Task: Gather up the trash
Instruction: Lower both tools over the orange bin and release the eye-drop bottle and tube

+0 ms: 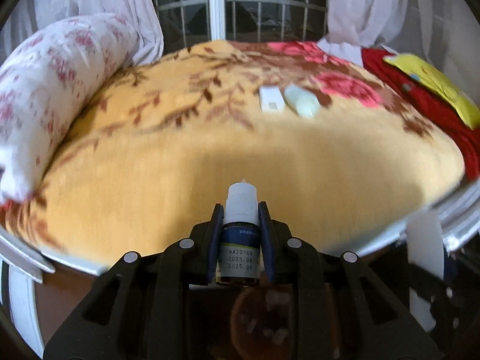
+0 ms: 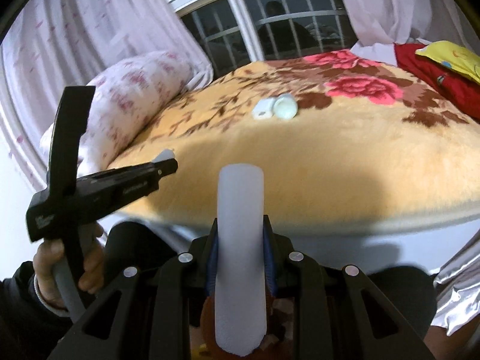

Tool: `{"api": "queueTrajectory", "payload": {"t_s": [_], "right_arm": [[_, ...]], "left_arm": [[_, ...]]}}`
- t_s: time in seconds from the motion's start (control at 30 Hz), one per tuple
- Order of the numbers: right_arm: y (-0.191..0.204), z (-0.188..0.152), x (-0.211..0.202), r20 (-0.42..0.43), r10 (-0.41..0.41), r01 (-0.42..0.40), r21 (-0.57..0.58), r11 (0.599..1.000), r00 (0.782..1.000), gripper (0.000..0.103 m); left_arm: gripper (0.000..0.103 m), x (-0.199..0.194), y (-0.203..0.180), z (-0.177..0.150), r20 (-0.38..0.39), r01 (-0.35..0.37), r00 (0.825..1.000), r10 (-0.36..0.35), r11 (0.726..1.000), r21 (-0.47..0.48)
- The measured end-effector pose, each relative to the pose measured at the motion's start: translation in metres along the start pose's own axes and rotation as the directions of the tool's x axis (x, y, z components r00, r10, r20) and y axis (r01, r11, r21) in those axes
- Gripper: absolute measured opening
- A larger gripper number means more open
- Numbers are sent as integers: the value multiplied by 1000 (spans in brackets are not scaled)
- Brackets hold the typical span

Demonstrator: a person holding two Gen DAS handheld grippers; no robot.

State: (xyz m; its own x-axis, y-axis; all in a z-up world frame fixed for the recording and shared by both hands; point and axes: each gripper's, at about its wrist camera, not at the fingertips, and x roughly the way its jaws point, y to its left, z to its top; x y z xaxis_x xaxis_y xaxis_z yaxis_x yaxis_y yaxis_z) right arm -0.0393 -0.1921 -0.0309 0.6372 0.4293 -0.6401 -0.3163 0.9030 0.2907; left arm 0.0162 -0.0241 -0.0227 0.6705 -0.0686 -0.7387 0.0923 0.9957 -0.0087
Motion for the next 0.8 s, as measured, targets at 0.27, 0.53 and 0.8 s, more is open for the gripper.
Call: {"api": "queueTrajectory", "payload": {"t_s": [0.27,0.53,0.8], "right_arm": [[4,-48,20,-176,-2,1,-6,1000,984,26],[-9,-66,59,-327,-2,19,49,999,945,29],[-19,-64,65,-332,-26,57,84,995,943,56]], "left_arm": [[23,26,1,-82,-207,149,967,-148,989,-11],[23,69,-1,-104,-377,177,907,-185,983,-57],[36,87,-4,-114,-465,160,870,-165,986,-51]]}}
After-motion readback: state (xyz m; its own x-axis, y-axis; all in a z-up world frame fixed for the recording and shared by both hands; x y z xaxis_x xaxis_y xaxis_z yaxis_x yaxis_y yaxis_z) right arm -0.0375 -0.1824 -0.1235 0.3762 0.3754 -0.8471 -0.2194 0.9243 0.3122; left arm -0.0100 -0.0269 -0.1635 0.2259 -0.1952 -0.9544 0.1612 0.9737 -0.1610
